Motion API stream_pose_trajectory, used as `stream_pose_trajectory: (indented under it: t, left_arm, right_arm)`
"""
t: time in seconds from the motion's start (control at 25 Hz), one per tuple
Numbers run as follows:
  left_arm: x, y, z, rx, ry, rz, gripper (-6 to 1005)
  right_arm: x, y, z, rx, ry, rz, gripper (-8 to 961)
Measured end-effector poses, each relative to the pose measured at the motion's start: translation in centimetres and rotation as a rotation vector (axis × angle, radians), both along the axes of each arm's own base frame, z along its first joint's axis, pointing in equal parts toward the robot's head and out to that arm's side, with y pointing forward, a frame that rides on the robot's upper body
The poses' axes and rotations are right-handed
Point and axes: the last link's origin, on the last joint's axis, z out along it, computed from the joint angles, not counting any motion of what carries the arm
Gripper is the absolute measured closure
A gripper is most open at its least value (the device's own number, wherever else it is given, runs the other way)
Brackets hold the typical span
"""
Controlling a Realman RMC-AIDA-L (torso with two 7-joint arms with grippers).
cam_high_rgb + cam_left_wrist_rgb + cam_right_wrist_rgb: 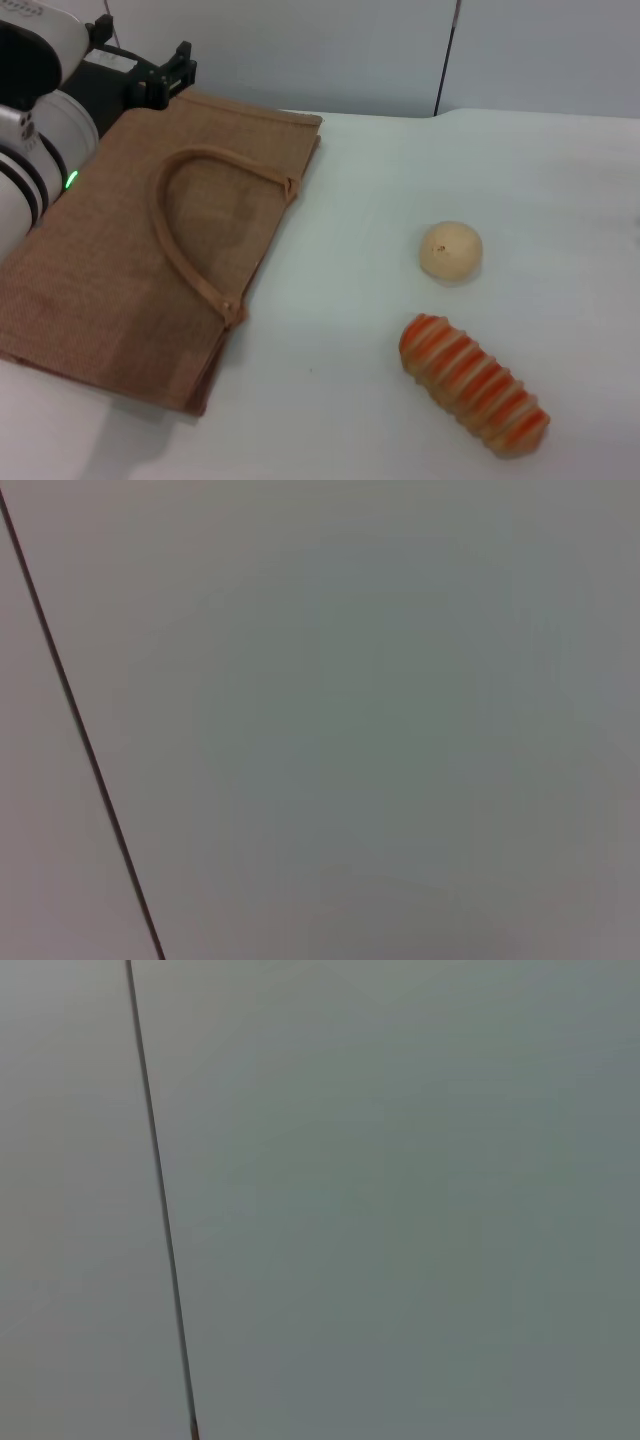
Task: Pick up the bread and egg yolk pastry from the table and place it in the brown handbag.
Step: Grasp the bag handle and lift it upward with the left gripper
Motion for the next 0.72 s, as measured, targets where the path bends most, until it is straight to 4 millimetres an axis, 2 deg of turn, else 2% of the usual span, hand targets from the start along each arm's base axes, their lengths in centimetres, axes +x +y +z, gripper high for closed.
stream_pose_trajectory:
  t: [0.72]
  left_arm:
    - [0.05, 0.29, 0.14, 0.005, 0.002, 0.002, 144]
  right_arm:
    - [-0.02, 0.1, 0.03, -0.001, -0.003, 0.0, 239]
